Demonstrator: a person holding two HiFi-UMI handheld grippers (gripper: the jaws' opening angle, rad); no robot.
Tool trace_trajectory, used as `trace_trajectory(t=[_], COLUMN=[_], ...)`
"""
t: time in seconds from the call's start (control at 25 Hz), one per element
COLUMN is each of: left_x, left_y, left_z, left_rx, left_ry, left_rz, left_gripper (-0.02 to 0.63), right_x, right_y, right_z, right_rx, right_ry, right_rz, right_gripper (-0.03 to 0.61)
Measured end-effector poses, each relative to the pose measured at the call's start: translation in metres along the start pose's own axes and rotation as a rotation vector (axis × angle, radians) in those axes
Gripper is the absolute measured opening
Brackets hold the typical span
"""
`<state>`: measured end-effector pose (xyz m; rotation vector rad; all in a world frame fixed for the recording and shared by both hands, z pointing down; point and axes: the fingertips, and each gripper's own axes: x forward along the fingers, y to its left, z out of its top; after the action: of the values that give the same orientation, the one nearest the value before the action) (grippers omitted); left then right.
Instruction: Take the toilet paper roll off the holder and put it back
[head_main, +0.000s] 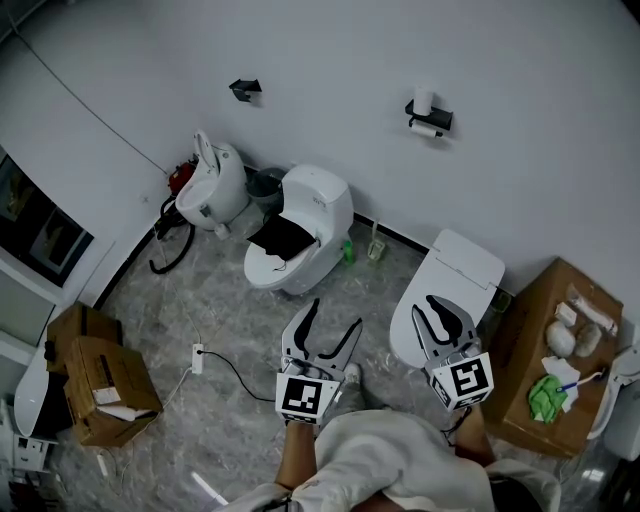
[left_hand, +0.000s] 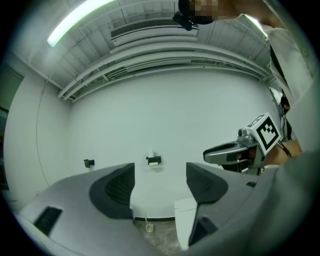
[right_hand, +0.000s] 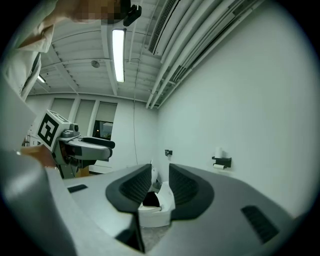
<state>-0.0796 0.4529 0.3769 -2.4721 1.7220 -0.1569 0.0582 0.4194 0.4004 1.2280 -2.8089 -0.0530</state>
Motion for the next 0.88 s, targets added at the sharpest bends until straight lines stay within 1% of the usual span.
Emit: trace_trajectory(t=[0.16, 0.32, 0.68, 0.88], left_x=[0.019, 0.042, 0.087, 0.107], left_y=[0.019, 0.04, 0.084, 0.109], left_z=[-0.007, -0.008, -0.017, -0.021], left_rx=[-0.004, -0.004, -0.011, -0.012], left_ry=[0.013, -0.007, 0.004, -0.011], left_rz=[-0.024, -0.045, -0.102, -0.141], left_gripper=[0.328, 0.328, 0.327, 0.327], right_x=[0.025, 0.05, 0.103, 0.131], right_y=[-0.006, -0.015, -0.03, -0.033], right_z=[-0.002, -0.002, -0.002, -0.002], right_rx=[0.005, 0.003, 0.007, 0.002], right_ry=[0.004, 0.006, 0.032, 0.042], right_rz=[-0.022, -0.041, -0.098, -0.132], right_gripper=[0.105, 0.104, 0.104, 0.104])
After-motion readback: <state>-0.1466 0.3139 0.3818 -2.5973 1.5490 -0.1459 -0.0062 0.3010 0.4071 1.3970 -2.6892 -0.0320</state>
